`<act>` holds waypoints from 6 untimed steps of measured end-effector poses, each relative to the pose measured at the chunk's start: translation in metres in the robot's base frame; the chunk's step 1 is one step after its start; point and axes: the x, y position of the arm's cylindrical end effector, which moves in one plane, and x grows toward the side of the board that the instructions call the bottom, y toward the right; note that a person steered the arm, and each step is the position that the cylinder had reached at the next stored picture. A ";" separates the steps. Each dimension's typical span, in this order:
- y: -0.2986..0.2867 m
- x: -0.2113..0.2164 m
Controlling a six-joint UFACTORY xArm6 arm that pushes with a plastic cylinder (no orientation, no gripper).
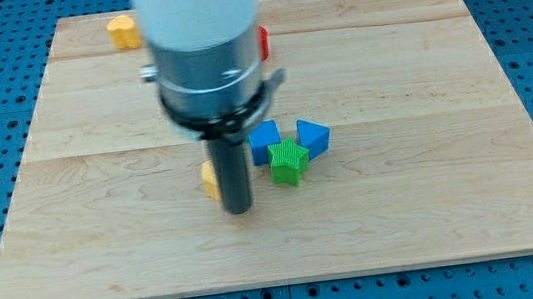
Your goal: Place yellow hexagon left side of the red star
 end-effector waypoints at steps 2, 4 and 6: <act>-0.042 -0.078; -0.038 -0.071; -0.036 -0.069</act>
